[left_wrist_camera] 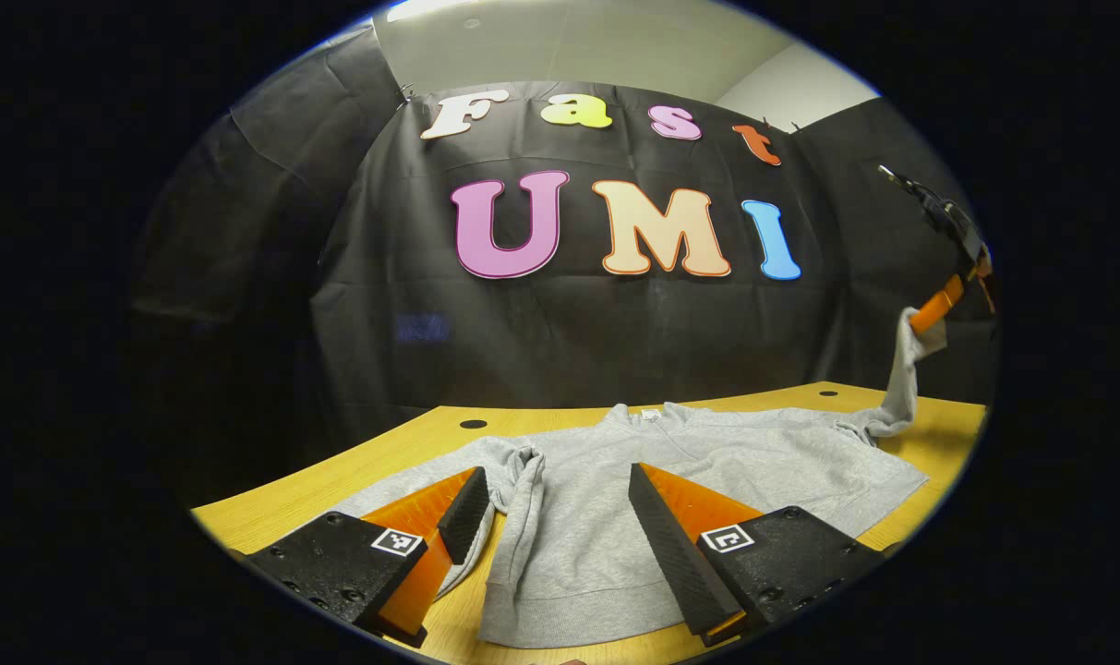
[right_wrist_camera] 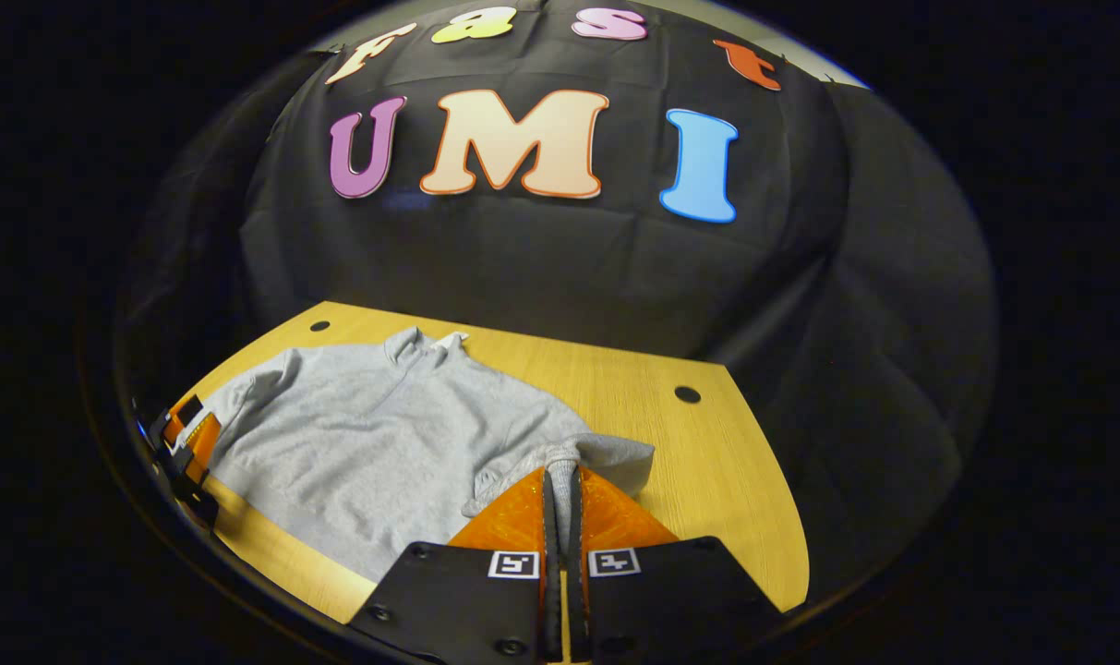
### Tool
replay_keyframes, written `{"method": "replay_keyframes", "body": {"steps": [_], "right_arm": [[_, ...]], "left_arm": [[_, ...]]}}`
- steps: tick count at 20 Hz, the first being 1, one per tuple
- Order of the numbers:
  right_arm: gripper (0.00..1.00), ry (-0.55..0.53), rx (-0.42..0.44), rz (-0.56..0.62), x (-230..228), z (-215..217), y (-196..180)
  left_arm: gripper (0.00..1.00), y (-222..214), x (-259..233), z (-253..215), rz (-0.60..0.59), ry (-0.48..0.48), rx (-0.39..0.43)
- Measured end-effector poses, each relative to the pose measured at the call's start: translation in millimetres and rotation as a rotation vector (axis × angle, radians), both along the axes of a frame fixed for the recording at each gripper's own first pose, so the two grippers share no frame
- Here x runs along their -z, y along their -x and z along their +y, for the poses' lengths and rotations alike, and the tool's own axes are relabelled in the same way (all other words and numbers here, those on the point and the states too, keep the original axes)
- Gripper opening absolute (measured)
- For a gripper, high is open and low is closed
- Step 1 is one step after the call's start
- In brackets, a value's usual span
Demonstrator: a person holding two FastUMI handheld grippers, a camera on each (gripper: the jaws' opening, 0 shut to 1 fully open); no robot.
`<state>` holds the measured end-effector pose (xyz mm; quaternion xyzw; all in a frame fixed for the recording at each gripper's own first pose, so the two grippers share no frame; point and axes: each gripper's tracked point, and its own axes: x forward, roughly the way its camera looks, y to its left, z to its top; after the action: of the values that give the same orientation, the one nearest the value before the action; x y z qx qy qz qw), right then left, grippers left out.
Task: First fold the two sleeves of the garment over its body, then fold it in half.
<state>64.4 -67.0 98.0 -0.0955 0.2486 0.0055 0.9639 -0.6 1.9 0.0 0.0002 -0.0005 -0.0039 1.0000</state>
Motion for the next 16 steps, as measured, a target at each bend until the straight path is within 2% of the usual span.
{"method": "replay_keyframes", "body": {"steps": [3, 7, 12, 16], "right_arm": [[0.05, 0.001, -0.071, -0.056, -31.9, 41.7, -41.7], [0.05, -0.027, -0.193, -0.095, -51.8, 120.6, -93.3], [0.05, -0.087, -0.344, -0.090, -41.7, 230.8, -133.9], [0.05, -0.173, -0.422, -0.080, -20.2, 305.7, -157.9]], "left_arm": [[0.93, 1.5, -1.5, -0.4, 0.000, 0.000, 0.002], [0.93, 2.8, -1.7, -1.6, -0.001, 0.000, 0.009], [0.93, 2.4, -1.4, -1.8, -0.001, 0.000, 0.010], [0.93, 2.0, -1.5, -2.1, -0.001, 0.000, 0.010]]}}
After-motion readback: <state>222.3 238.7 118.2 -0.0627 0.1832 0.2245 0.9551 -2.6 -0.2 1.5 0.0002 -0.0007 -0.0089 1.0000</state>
